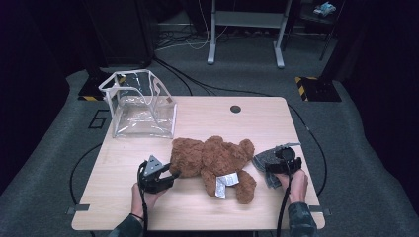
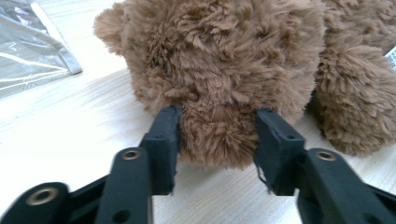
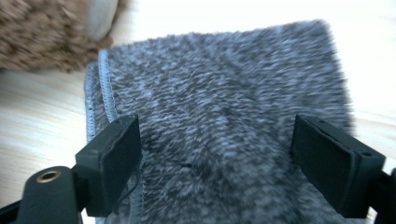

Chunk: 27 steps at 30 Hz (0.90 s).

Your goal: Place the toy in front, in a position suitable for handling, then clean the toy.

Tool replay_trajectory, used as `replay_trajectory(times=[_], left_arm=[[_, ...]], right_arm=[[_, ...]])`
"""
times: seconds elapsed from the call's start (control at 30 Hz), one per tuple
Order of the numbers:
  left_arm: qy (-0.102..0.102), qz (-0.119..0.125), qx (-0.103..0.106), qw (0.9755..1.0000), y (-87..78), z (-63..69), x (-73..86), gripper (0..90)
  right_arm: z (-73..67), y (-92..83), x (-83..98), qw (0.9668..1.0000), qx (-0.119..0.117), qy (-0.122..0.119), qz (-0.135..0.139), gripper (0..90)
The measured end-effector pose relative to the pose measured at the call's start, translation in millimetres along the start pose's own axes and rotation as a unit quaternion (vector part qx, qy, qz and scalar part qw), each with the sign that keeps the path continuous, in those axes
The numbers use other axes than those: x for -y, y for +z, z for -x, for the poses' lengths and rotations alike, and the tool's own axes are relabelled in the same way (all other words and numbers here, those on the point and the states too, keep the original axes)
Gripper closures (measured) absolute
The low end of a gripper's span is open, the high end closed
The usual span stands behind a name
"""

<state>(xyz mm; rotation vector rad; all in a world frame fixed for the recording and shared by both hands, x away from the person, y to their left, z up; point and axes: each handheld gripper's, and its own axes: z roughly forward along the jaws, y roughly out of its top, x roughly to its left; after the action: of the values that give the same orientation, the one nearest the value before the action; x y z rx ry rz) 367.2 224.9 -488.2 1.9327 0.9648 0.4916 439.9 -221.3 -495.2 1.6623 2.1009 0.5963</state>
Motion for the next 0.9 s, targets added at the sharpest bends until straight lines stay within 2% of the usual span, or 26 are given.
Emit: replay_trajectory(times=[0.07,0.17,0.23,0.27,0.33,0.43,0.57,0.7,0.73,0.77,0.9], left_arm=[[-0.001,0.0,0.005,1.0,-0.8,-1.1,0.3,59.9],[0.0,-0.001,0.006,1.0,-1.8,-1.6,0.7,63.6],[-0.003,0.0,0.006,1.0,-2.1,-2.0,0.9,64.0],[-0.004,-0.003,0.009,0.9999,-2.5,-2.3,0.7,63.7],[-0.005,-0.003,0.009,0.9999,-2.2,-2.3,0.6,63.9],[-0.005,-0.004,0.006,1.0,-1.9,-2.2,0.5,66.8],[-0.008,0.001,0.0,1.0,-2.4,-2.0,2.1,74.9],[-0.013,0.002,0.003,0.9999,-2.0,-2.5,3.7,81.3],[-0.016,0.003,0.004,0.9999,-1.8,-1.9,4.2,82.1],[-0.016,0.003,0.003,0.9999,-1.4,-2.1,4.4,82.9],[-0.021,0.004,0.005,0.9998,-0.8,-1.9,4.8,84.0]], right_arm=[[1.5,3.7,0.3,1.0,-0.003,-0.001,0.0,20.5],[2.8,6.2,1.8,0.9998,-0.009,0.019,-0.002,24.7],[3.8,6.7,2.8,0.9996,-0.013,0.027,0.0,30.8],[4.5,6.2,3.1,0.9995,-0.013,0.028,0.003,38.2],[6.4,4.0,3.4,0.9994,-0.016,0.029,0.01,59.1],[6.6,1.4,3.3,0.9991,-0.024,0.035,0.011,73.4],[6.4,-4.9,3.2,0.999,-0.024,0.032,0.02,77.7],[7.0,-20.1,-0.1,0.9981,-0.031,0.035,0.041,78.1],[5.7,-25.0,-1.2,0.9977,-0.031,0.041,0.044,78.2],[6.8,-27.4,-2.3,0.9976,-0.032,0.031,0.053,78.2],[3.2,-46.5,-8.1,0.9961,-0.04,0.027,0.074,78.4]])
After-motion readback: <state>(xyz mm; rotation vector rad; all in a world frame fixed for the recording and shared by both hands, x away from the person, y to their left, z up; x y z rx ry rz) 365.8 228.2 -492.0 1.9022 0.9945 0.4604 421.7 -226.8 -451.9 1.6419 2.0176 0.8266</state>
